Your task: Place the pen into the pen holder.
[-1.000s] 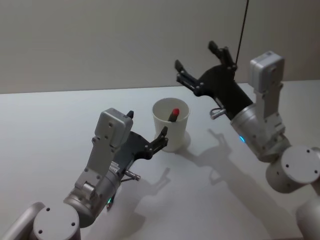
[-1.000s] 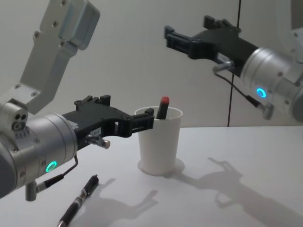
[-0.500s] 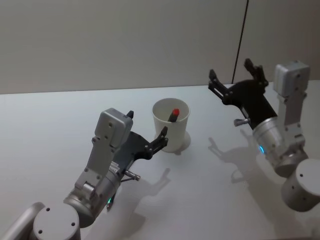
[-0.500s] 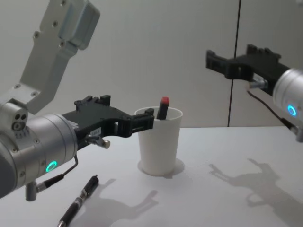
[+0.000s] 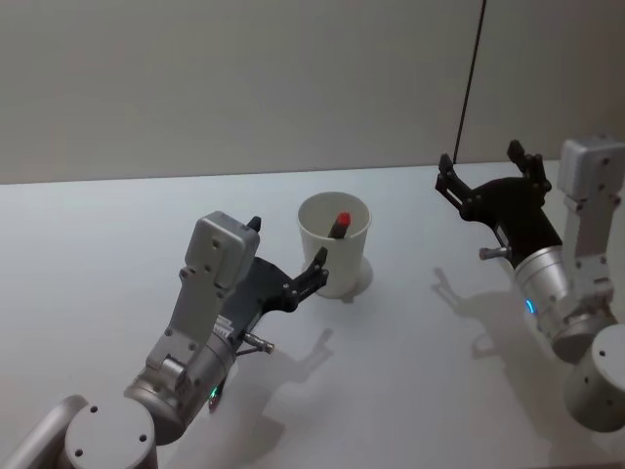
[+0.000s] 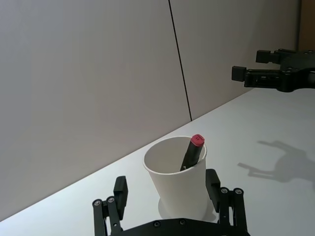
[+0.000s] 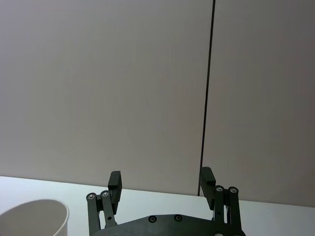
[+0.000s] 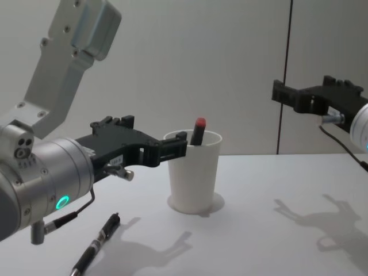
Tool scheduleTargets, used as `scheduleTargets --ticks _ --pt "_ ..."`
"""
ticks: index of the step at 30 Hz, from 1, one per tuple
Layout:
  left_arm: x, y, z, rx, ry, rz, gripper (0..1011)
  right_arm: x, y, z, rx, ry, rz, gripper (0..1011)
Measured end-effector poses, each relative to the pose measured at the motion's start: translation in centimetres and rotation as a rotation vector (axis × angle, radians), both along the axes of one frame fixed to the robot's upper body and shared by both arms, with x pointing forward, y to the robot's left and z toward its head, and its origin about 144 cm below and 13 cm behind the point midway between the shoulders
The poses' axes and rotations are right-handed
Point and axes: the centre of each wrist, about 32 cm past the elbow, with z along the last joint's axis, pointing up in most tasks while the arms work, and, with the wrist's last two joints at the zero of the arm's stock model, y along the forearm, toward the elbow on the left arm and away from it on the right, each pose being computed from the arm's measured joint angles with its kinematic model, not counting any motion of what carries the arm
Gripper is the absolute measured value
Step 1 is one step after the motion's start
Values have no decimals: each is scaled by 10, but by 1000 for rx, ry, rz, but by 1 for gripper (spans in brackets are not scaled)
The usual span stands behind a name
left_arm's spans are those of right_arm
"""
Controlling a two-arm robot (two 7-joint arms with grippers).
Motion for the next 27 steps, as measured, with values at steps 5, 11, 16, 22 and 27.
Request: scheduleTargets --ticks 5,11,16,22,27 --pt "-1 0 0 1 8 2 1009 -1 -2 -2 6 13 -14 1001" --pt "-4 2 2 -1 49 24 1009 -2 -3 -3 9 22 -23 1001" --pt "-8 4 4 -3 103 64 1009 -3 -4 -3 11 26 -28 1001" --pt "-14 6 7 -4 156 99 1009 -3 -4 -4 12 30 -32 1002" --pt "-19 9 9 3 218 134 1009 -3 -4 -4 13 32 -34 1001"
